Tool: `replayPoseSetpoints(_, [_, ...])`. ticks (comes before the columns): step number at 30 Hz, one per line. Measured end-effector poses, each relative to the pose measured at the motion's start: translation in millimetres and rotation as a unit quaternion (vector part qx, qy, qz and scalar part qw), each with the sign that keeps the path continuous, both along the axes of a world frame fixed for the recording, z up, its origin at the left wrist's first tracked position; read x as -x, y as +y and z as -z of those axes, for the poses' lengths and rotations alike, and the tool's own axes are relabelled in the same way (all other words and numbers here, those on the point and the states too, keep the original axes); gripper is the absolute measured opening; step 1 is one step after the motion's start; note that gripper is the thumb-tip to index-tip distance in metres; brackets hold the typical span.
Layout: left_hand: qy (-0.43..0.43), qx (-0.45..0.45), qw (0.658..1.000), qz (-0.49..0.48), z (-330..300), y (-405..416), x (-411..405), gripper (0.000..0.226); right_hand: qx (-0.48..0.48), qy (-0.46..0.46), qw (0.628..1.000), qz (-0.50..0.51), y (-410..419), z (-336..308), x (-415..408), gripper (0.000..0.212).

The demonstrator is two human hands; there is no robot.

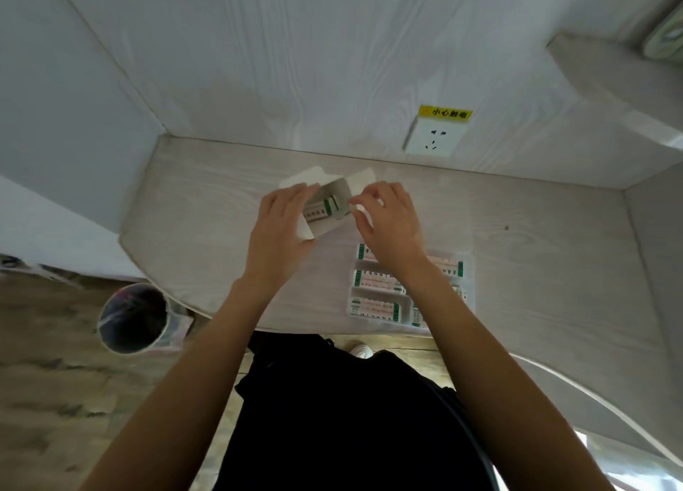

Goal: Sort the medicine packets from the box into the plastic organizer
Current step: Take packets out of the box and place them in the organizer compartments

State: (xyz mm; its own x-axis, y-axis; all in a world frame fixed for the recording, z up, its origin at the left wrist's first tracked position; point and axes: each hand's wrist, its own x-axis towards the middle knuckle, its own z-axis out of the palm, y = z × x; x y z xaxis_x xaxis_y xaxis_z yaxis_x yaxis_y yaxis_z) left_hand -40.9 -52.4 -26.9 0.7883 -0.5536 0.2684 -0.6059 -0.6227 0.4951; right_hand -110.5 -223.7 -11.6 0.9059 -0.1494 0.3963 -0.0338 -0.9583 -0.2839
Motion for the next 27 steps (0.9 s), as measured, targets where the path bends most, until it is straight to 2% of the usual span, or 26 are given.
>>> replayPoseSetpoints(2, [-0.054,0.001,0.999,0.006,2.8,2.2,-1.3,0.077,0.030,-0.025,0.999,-0.036,3.8,-5.1,-1.6,0.024])
replayPoseSetpoints(5, [-0.092,0.008,0.996,0.014,0.0,2.7,-5.0,0.078,0.100,-0.002,0.991,-0.091,14.9,-11.4,-12.0,0.016])
replayPoseSetpoints(9, [-0.140,0.028,0.988,0.054,-7.9,-3.9,-5.1,0.076,0.118,0.165,0.977,-0.059,21.5,-31.5,-28.3,0.029])
replayPoseSetpoints(11, [-0.156,0.029,0.985,0.064,-11.7,-7.9,-5.5,0.076,0.161,0.200,0.966,-0.038,19.6,-38.1,-33.5,0.033])
replayPoseSetpoints(13, [-0.167,0.030,0.983,0.064,-14.6,-12.0,-7.2,0.073,0.147,0.225,0.963,-0.021,18.6,-37.9,-34.7,0.034])
replayPoseSetpoints(15, [-0.167,0.026,0.983,0.069,-16.2,-14.0,-8.9,0.072,0.078,0.229,0.970,-0.013,17.9,-33.0,-33.4,0.035])
replayPoseSetpoints(17, [-0.160,0.025,0.985,0.063,-17.1,-14.4,-8.7,0.073,-0.013,0.197,0.980,-0.009,14.4,-30.5,-29.7,0.030])
replayPoseSetpoints(19, [-0.151,0.031,0.987,0.052,-19.4,-13.3,-8.8,0.075,-0.031,0.156,0.987,-0.007,10.4,-32.0,-24.1,0.021])
replayPoseSetpoints(22, [-0.137,0.045,0.989,0.034,-23.7,-13.3,-9.8,0.076,0.030,0.022,0.999,-0.024,3.8,-32.4,-11.6,0.013])
replayPoseSetpoints(24, [-0.130,0.048,0.990,0.026,-25.6,-15.1,-10.1,0.077,0.080,-0.062,0.994,-0.041,-3.6,-23.7,-6.2,0.015])
replayPoseSetpoints(27, [-0.123,0.051,0.991,0.029,-26.7,-18.7,-9.2,0.076,0.111,-0.048,0.989,-0.079,-10.4,-14.9,-2.0,0.008])
